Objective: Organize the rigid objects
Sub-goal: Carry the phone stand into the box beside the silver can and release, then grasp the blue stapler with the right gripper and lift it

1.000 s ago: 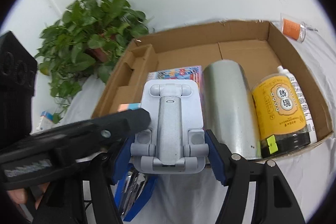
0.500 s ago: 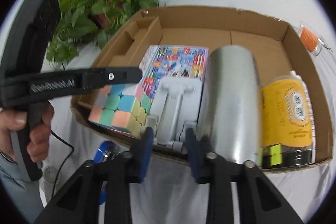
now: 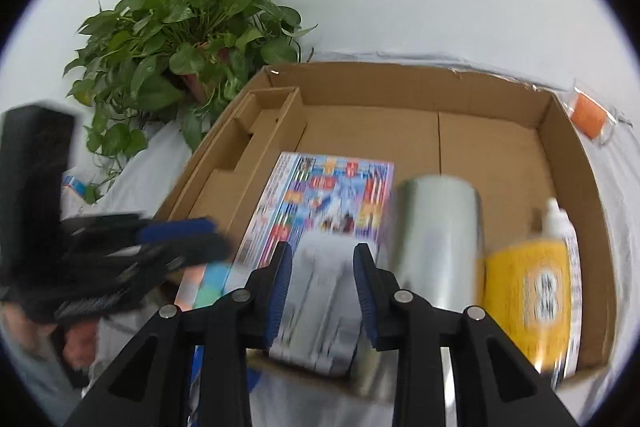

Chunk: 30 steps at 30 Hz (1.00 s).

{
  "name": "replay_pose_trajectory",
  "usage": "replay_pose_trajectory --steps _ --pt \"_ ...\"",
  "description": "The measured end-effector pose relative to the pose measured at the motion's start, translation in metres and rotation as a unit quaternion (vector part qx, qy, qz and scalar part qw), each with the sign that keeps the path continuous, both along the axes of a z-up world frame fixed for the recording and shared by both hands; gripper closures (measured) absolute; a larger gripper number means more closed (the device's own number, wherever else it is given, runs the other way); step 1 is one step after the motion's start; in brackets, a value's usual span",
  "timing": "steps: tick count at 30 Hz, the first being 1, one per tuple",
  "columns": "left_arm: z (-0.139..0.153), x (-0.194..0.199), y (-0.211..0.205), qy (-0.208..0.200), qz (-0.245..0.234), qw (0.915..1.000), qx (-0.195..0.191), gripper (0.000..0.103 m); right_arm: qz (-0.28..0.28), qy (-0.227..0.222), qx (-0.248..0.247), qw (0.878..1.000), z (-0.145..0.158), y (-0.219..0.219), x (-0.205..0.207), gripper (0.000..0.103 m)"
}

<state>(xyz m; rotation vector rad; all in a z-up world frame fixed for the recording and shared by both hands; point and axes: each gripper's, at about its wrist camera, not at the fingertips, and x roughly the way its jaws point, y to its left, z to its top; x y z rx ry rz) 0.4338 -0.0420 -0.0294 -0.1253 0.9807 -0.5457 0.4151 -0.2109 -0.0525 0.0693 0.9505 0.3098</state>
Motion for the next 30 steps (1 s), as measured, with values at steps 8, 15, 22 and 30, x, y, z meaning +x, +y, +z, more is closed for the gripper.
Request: replay_pose_trajectory --steps 8,15,22,30 --pt "0.067 -0.128 0.049 -0.181 0.158 0.9667 0.087 0.0 0.02 -0.052 -0.021 0.998 0.004 0.013 -0.042 0.02" --pt "0.031 -0.207 0.072 -0.109 0.195 0.9736 0.048 0.001 0.021 0.01 0.082 0.996 -0.03 -0.002 -0.149 0.001" --pt "0.019 -0.288 0.066 -0.132 0.226 0.9611 0.088 0.001 0.001 0.048 0.097 0.994 -0.077 0.054 -0.165 0.001" --pt "-0.01 -0.313 0.063 -0.088 0.232 0.9661 0.073 0.001 -0.015 0.013 0.041 0.999 -0.094 0.075 -0.168 0.058"
